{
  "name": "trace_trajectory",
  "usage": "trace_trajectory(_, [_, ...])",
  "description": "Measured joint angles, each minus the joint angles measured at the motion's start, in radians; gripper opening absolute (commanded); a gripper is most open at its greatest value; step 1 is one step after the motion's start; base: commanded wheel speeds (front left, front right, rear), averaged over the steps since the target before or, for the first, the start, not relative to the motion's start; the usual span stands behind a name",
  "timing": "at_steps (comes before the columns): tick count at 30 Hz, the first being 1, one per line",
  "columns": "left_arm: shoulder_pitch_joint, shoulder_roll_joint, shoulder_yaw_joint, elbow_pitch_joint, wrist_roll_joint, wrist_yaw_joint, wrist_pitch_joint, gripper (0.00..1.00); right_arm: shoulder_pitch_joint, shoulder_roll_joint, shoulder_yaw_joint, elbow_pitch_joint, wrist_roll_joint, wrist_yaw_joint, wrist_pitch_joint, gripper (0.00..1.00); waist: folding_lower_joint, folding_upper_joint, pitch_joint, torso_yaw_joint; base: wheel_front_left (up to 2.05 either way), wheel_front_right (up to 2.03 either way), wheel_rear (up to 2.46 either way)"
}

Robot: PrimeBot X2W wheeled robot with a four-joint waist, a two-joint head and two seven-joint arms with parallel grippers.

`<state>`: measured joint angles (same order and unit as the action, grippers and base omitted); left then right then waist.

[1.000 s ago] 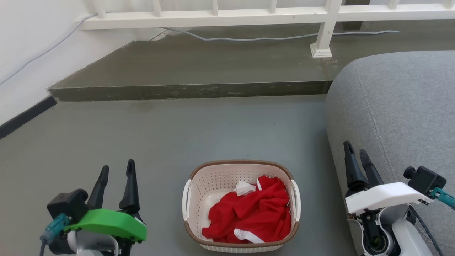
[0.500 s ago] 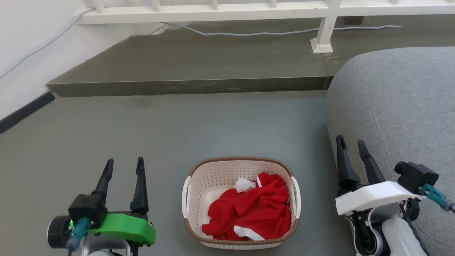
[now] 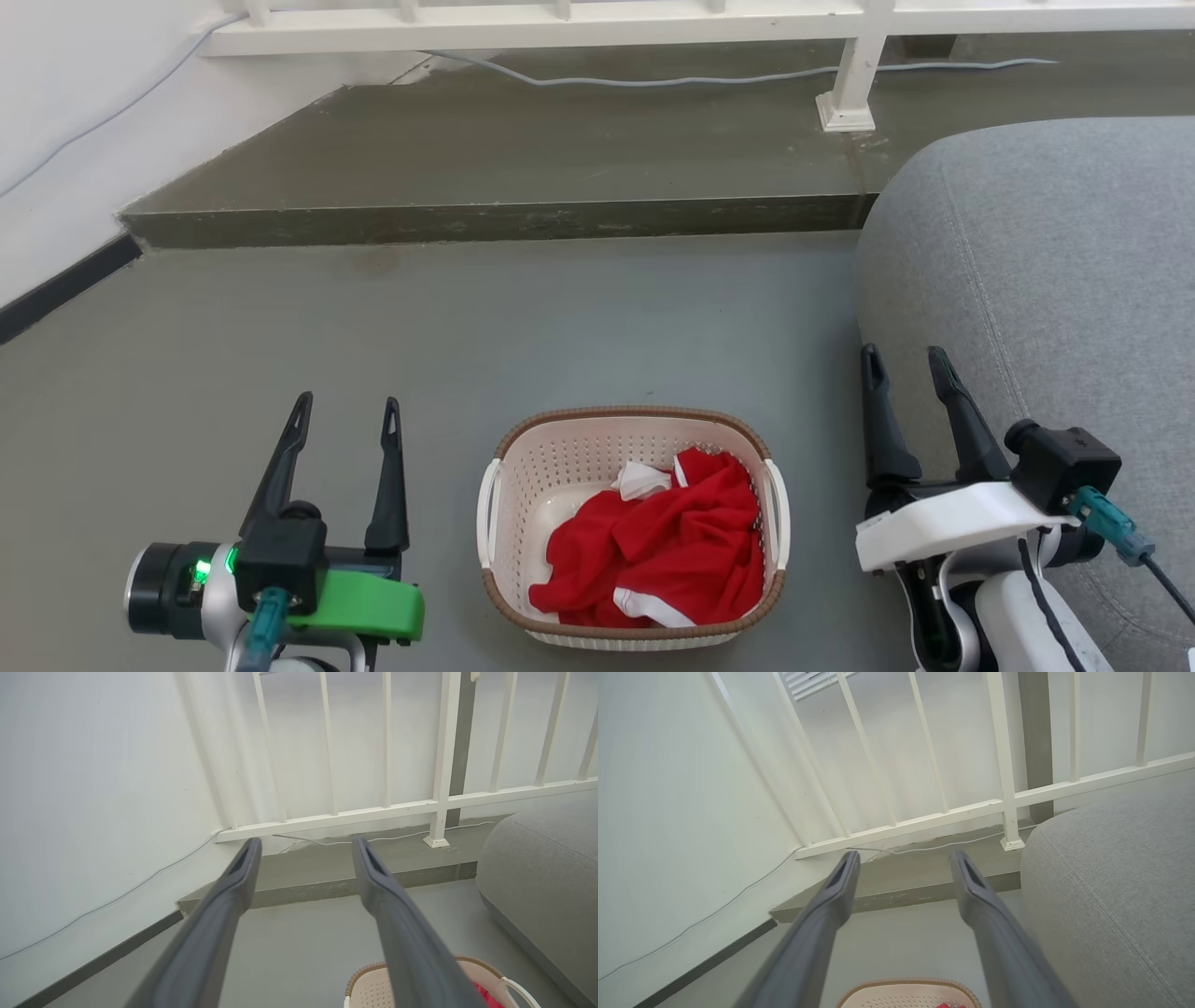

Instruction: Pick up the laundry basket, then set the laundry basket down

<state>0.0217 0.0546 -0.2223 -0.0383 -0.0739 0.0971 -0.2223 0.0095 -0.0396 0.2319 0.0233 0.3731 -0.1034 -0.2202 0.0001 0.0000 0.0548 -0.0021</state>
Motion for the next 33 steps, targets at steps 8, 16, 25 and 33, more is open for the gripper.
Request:
trace_trajectory(8, [0.011, -0.001, -0.012, -0.012, 0.116, 0.019, -0.03, 1.0, 0.0, -0.001, 0.031, -0.023, -0.112, -0.021, -0.03, 1.0, 0.0, 0.0, -0.001, 0.0, 0.0, 0.0, 0.0])
trace_trajectory(16, [0.023, -0.001, -0.012, -0.008, 0.114, 0.019, -0.03, 1.0, 0.0, -0.001, 0.034, -0.024, -0.121, -0.022, -0.032, 1.0, 0.0, 0.0, -0.008, -0.001, 0.0, 0.0, 0.0])
trace_trajectory(25, [0.024, -0.002, -0.013, -0.002, 0.111, 0.021, -0.03, 1.0, 0.003, -0.002, 0.036, -0.024, -0.12, -0.022, -0.032, 1.0, 0.0, 0.0, -0.015, -0.001, 0.0, 0.0, 0.0])
trace_trajectory(33, [0.025, -0.003, -0.012, -0.002, 0.105, 0.021, -0.03, 1.0, 0.009, -0.002, 0.039, -0.024, -0.117, -0.022, -0.032, 1.0, 0.0, 0.0, -0.013, -0.001, 0.0, 0.0, 0.0])
